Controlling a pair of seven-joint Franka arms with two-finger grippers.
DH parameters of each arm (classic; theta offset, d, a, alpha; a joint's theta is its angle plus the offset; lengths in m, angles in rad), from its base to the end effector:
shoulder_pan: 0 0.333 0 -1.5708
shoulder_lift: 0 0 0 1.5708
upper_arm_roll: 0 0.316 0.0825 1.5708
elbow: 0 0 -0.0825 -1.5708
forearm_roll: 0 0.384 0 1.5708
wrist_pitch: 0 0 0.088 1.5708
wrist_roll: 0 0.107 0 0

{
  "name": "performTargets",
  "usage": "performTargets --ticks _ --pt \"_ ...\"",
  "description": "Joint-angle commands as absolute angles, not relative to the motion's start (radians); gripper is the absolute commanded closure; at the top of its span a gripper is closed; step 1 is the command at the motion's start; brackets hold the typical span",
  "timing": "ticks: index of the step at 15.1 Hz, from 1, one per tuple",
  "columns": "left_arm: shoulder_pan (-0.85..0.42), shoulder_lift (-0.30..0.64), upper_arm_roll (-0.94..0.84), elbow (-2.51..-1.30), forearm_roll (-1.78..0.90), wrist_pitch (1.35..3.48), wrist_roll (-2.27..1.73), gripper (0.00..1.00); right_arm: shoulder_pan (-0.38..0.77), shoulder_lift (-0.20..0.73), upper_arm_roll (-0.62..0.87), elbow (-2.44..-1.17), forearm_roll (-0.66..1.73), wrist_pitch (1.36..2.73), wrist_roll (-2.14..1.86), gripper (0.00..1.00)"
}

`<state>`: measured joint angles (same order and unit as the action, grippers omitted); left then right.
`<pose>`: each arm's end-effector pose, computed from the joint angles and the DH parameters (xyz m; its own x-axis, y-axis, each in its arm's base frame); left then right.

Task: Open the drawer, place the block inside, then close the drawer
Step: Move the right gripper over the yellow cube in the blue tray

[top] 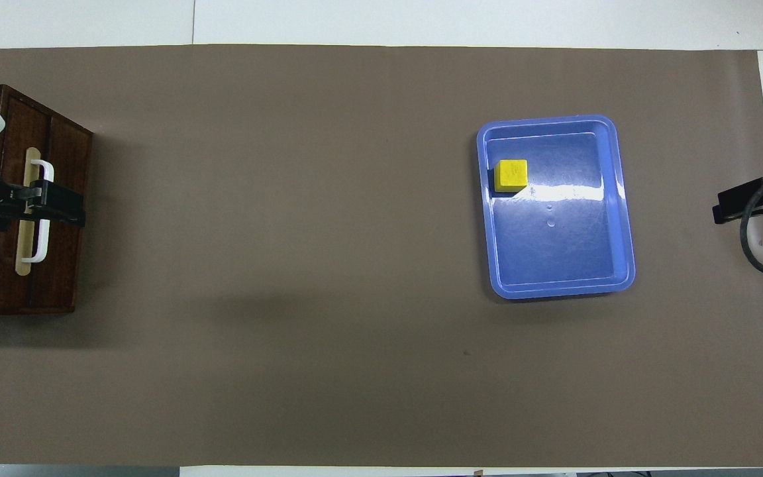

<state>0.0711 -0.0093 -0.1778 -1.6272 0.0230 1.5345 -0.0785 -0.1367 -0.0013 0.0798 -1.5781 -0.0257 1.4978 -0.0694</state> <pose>0.5430 -0.0560 0.6001 0.9963 -0.0269 -0.0813 -0.0295 -0.9991 -0.0311 0.5448 -0.0339 0.6157 0.9967 0.0108 -0.0805 0.0124 -0.9997 0.0203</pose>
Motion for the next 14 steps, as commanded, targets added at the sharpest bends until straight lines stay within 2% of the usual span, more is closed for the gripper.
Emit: performTargets --ticks 1,8,11,14 --pt "0.074 -0.029 -0.172 -1.655 0.028 1.555 -0.061 0.0 -0.15 0.003 0.089 -1.569 -0.04 1.502 -0.097 0.0" --pt "0.072 -0.031 -0.17 -1.683 0.034 1.603 -0.019 0.0 -0.155 -0.003 0.087 -1.581 -0.023 1.519 -0.1 0.0" --pt "0.095 -0.037 -0.169 -1.794 0.095 1.745 0.014 0.0 -0.152 -0.008 0.086 -1.595 -0.023 1.525 -0.088 0.0" --pt "0.112 -0.023 -0.169 -1.896 0.211 1.932 0.046 0.0 -0.153 -0.046 0.086 -1.696 0.001 1.604 0.053 0.0"
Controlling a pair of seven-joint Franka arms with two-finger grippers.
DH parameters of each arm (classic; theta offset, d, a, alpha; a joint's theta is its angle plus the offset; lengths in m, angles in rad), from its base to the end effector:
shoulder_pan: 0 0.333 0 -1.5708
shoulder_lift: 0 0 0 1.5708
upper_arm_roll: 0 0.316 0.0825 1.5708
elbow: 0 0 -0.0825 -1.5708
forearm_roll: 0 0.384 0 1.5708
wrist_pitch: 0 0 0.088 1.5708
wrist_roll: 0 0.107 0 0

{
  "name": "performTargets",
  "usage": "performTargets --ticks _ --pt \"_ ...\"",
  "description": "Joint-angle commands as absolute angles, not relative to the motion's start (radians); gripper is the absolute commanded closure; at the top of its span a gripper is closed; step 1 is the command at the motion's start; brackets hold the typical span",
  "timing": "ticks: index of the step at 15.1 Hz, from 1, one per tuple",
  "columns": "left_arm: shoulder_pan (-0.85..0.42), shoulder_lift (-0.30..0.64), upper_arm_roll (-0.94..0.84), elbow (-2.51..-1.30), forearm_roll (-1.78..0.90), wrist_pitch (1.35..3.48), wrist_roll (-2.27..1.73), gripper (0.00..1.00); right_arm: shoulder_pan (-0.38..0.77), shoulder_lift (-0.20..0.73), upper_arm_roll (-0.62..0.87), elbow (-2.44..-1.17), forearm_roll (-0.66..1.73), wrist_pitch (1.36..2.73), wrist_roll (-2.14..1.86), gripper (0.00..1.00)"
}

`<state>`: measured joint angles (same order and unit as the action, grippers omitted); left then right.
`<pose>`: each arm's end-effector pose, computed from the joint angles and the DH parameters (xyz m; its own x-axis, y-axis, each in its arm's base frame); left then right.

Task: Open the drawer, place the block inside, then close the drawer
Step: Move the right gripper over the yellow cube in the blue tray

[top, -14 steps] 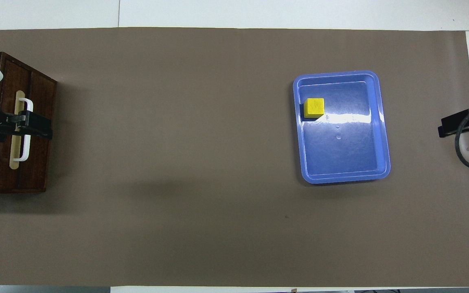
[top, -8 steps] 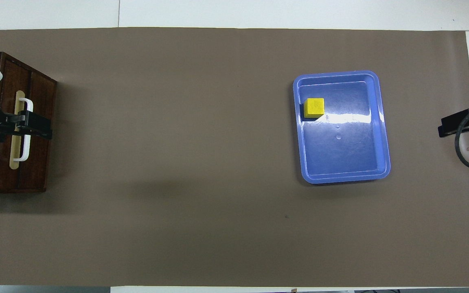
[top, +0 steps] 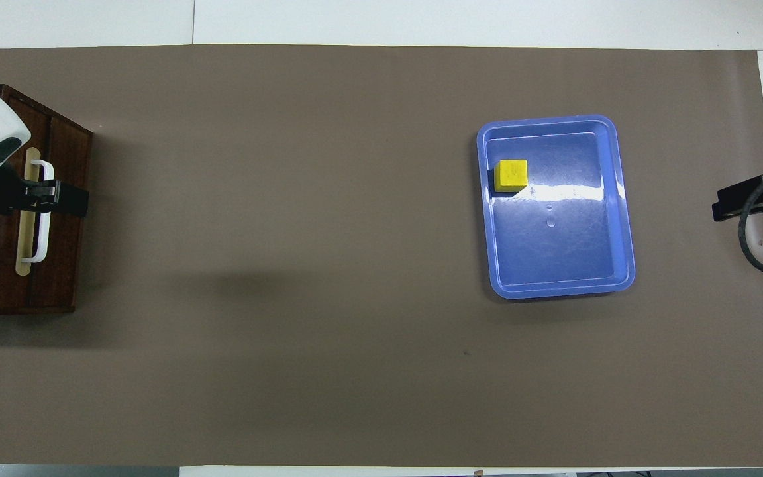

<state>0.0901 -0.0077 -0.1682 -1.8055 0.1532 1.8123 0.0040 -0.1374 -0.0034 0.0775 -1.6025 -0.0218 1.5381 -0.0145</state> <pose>0.5618 -0.0315 0.5388 0.9929 -0.1183 0.0110 -0.1153 -0.9819 -0.1500 0.5478 -0.0352 0.6087 0.9971 -0.0460 -0.0613 -0.0448 -0.9988 0.0212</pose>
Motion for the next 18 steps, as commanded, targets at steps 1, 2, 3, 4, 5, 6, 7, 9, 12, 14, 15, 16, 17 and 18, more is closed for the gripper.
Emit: performTargets --ticks 1,2,3,4,5,6,7,9,12,14,15,16,17,18 --pt "0.123 -0.011 -0.169 -1.919 0.228 1.98 0.048 0.0 -0.153 -0.064 0.084 -1.741 0.033 1.63 0.078 0.0" --pt "0.123 0.003 -0.169 -1.94 0.267 2.03 0.048 0.0 -0.152 -0.075 0.084 -1.782 0.049 1.663 0.115 0.0" --pt "0.121 0.024 -0.169 -1.95 0.312 2.063 0.048 0.0 -0.15 -0.074 0.086 -1.802 0.055 1.681 0.174 0.0" --pt "0.123 0.041 -0.169 -1.951 0.346 2.078 0.043 0.0 -0.144 -0.057 0.086 -1.805 0.075 1.686 0.242 0.0" --pt "0.126 0.06 -0.169 -1.951 0.351 2.094 0.034 0.0 -0.141 -0.032 0.086 -1.805 0.106 1.69 0.305 0.0" --pt "0.127 0.07 -0.169 -1.956 0.354 2.108 0.019 0.0 -0.14 -0.002 0.086 -1.805 0.142 1.709 0.393 0.0" --pt "0.135 0.081 -0.169 -1.96 0.356 2.127 0.006 0.0 -0.138 0.029 0.086 -1.805 0.181 1.744 0.473 0.0" --pt "0.143 0.107 -0.169 -1.982 0.383 2.192 -0.006 0.0 -0.118 0.093 0.087 -1.807 0.238 1.802 0.607 0.0" --pt "0.172 0.107 -0.169 -2.023 0.425 2.255 -0.006 0.0 -0.094 0.159 0.086 -1.839 0.377 1.917 0.831 0.0" --pt "0.17 0.104 -0.169 -2.054 0.425 2.281 -0.026 0.0 -0.092 0.176 0.086 -1.887 0.467 2.011 0.873 0.0" --pt "0.166 0.104 -0.169 -2.066 0.425 2.292 -0.055 0.0 -0.094 0.204 0.086 -1.881 0.516 2.025 0.902 0.0" --pt "0.154 0.107 -0.17 -2.075 0.425 2.295 -0.087 0.0 -0.095 0.231 0.086 -1.872 0.556 2.031 0.932 0.0" --pt "0.143 0.11 -0.17 -2.077 0.425 2.295 -0.115 0.0 -0.095 0.265 0.086 -1.859 0.604 2.048 0.96 0.0" --pt "0.127 0.123 -0.17 -2.077 0.425 2.296 -0.127 0.0 -0.095 0.299 0.086 -1.846 0.647 2.052 0.989 0.0"
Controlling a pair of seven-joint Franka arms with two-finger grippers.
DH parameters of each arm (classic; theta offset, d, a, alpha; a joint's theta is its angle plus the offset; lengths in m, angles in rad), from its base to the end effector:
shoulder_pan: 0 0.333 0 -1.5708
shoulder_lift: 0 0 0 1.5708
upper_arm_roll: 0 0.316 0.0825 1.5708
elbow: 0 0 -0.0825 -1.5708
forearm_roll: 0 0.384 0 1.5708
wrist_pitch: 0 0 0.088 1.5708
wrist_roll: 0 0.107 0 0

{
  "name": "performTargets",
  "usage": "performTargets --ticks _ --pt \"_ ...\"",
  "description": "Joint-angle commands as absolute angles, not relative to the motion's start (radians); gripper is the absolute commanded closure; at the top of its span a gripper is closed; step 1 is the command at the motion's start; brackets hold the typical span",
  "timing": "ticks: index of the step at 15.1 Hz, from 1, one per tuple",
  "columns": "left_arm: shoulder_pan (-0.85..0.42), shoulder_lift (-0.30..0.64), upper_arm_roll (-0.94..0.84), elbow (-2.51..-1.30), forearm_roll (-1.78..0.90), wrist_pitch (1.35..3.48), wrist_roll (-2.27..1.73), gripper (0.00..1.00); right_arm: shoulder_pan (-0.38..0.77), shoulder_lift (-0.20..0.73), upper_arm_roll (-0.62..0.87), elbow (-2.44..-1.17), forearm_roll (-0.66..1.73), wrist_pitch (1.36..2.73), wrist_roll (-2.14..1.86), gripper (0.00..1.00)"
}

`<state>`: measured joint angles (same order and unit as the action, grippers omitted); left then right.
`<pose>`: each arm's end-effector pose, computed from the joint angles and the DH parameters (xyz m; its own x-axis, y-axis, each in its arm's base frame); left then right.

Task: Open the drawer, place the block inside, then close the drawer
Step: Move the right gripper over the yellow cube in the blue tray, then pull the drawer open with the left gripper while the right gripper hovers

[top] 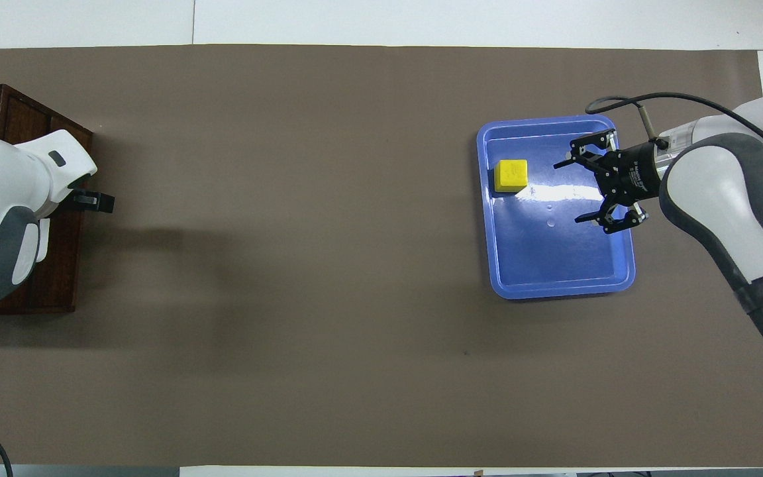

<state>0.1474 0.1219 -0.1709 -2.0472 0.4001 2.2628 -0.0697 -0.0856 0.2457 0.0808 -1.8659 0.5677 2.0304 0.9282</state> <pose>0.5829 -0.0015 0.3927 0.9757 -0.2039 0.0797 -0.1719 -0.9389 -0.2983 0.6123 0.0251 0.3874 0.3487 -0.8114 -0.4691 -0.9372 -0.3043 -0.1704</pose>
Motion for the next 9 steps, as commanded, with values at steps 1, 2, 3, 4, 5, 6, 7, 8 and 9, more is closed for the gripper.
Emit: performTargets --ticks 1,2,3,4,5,6,7,8,9 --pt "0.126 0.127 -0.17 -2.077 0.425 2.305 -0.129 0.0 -0.103 0.317 0.086 -1.824 0.669 2.039 0.995 0.0" --pt "0.112 0.133 -0.17 -2.069 0.425 2.31 -0.147 0.0 -0.11 0.337 0.086 -1.807 0.675 2.023 0.994 0.0" --pt "0.088 0.143 -0.172 -2.059 0.423 2.312 -0.187 0.0 -0.112 0.354 0.087 -1.801 0.705 2.017 0.996 0.0" --pt "0.049 0.144 -0.173 -2.046 0.423 2.307 -0.239 0.0 -0.109 0.376 0.086 -1.792 0.754 2.016 0.996 0.0" --pt "0.005 0.146 -0.173 -2.046 0.422 2.306 -0.3 0.0 -0.109 0.397 0.086 -1.78 0.771 2.016 0.993 0.0" --pt "-0.042 0.146 -0.173 -2.045 0.419 2.299 -0.364 0.0 -0.112 0.423 0.086 -1.749 0.775 2.01 0.992 0.0" --pt "-0.076 0.149 -0.173 -2.043 0.416 2.295 -0.418 0.0 -0.115 0.451 0.086 -1.723 0.778 1.991 0.992 0.0" --pt "-0.101 0.149 -0.175 -2.045 0.416 2.286 -0.451 0.0 -0.114 0.462 0.086 -1.717 0.778 1.985 0.992 0.0" --pt "-0.123 0.149 -0.176 -2.043 0.414 2.272 -0.469 0.0 -0.115 0.466 0.086 -1.72 0.779 1.983 0.991 0.0"
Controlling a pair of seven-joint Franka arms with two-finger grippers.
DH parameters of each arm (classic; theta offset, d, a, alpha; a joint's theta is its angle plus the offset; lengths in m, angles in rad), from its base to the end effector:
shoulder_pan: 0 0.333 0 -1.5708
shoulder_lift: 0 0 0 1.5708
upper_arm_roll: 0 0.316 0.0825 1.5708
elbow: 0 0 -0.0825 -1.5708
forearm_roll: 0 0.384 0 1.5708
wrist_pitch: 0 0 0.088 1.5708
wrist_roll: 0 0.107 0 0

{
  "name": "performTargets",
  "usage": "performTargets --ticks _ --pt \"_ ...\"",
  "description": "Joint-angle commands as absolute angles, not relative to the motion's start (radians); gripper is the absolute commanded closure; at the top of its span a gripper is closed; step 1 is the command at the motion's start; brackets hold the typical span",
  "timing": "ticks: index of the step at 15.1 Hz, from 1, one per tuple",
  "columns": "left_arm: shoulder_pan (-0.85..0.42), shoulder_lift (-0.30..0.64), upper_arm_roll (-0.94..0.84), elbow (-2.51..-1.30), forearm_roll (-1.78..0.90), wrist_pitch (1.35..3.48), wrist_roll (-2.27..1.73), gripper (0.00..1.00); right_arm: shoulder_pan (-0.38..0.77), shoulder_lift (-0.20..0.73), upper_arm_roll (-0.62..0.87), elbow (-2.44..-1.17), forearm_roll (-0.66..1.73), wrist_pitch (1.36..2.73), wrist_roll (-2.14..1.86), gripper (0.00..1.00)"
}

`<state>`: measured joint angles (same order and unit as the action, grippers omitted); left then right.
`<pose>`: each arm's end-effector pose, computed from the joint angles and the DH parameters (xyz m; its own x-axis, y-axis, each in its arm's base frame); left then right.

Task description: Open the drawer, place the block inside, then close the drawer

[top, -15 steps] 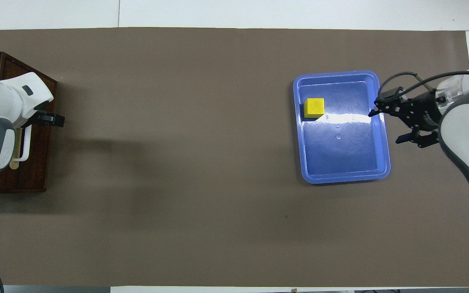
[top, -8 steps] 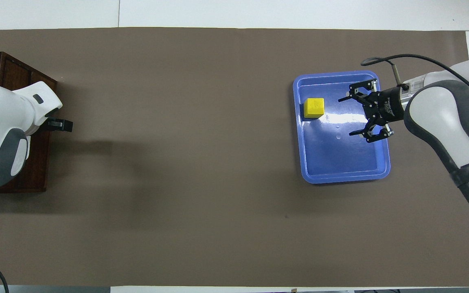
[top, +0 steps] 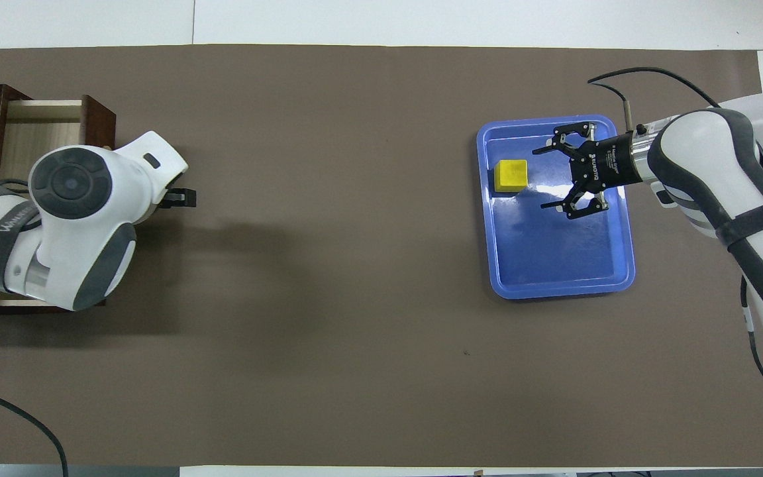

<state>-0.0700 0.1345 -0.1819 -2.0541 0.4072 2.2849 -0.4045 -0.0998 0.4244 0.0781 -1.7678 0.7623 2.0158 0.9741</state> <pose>0.5682 -0.1345 0.3844 0.9775 -0.1186 0.1744 -0.0720 -0.9649 -0.2527 0.6438 0.0224 0.3250 0.1610 -0.7500 -0.6416 -0.9869 -0.1293 -0.0965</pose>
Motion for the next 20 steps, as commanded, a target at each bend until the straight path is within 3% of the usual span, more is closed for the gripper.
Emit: performTargets --ticks 1,5,9,11,16,20 --pt "-0.138 0.147 -0.176 -2.04 0.413 2.263 -0.479 0.0 -0.12 0.477 0.086 -1.721 0.778 1.976 0.986 0.0" --pt "-0.13 0.15 -0.175 -2.004 0.399 2.205 -0.477 0.0 -0.135 0.526 0.086 -1.717 0.818 1.976 0.931 0.0" --pt "-0.159 0.196 -0.173 -1.71 0.252 1.849 -0.48 0.0 -0.135 0.549 0.086 -1.706 0.873 1.968 0.933 0.0" --pt "-0.179 0.186 -0.175 -1.639 0.218 1.732 -0.515 0.0 -0.127 0.555 0.086 -1.707 0.874 1.97 0.933 0.0" --pt "-0.192 0.025 -0.192 -1.588 0.018 1.591 -0.783 0.0 -0.112 0.557 0.086 -1.71 0.877 1.985 0.931 0.0" --pt "-0.241 0.002 -0.216 -1.604 0.026 1.591 -0.984 0.0 -0.112 0.555 0.086 -1.721 0.891 1.994 0.934 0.0"
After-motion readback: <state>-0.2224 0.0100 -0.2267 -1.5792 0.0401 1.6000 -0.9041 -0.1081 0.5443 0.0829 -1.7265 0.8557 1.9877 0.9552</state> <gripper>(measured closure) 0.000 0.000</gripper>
